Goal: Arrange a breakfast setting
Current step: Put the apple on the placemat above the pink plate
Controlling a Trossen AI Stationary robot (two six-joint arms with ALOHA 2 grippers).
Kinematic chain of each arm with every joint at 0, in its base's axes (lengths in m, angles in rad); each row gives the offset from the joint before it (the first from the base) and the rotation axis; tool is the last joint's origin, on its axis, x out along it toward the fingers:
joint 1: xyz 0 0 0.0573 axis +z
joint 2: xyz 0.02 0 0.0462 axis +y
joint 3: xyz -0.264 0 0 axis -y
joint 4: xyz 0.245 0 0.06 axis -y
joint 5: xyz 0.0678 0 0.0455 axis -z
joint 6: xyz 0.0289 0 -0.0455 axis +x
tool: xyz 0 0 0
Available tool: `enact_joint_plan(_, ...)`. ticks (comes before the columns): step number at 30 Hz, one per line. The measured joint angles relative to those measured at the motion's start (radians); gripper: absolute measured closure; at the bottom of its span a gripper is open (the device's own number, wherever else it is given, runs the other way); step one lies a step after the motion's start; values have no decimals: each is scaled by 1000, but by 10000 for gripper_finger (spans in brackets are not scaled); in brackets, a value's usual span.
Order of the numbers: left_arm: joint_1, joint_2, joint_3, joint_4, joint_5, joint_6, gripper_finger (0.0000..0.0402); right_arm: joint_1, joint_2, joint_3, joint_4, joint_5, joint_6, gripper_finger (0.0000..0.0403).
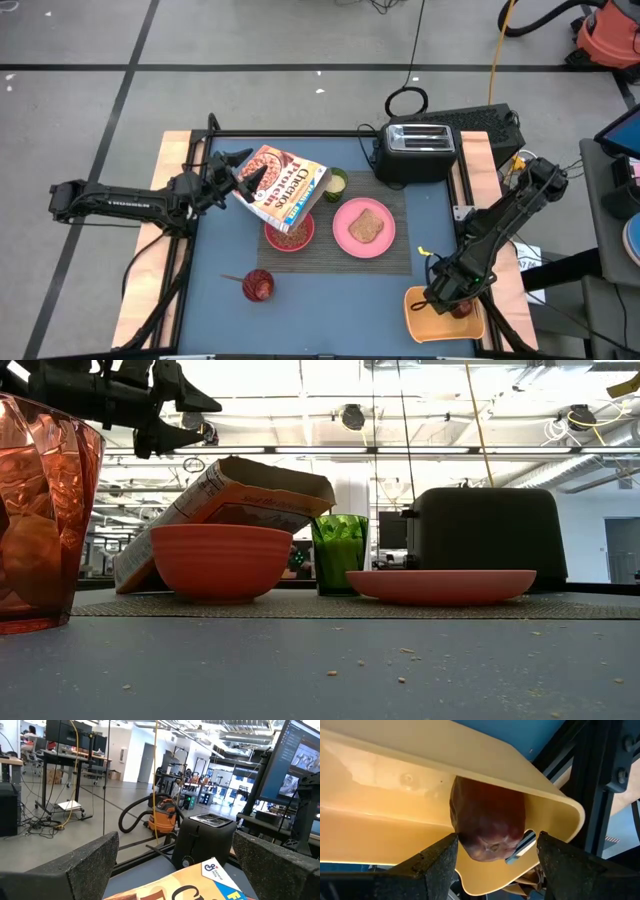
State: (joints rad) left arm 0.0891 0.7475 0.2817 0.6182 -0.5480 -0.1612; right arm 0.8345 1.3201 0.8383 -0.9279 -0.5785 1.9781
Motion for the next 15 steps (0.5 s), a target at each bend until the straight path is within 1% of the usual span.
enact_joint_plan(8, 0, 0, 0, -3, 0, 0, 7, 0, 0, 0, 3, 1, 0, 143)
enact_joint_plan(15, 0, 0, 0, -3, 0, 0, 7, 14, 32, 0, 25, 1, 20, 143)
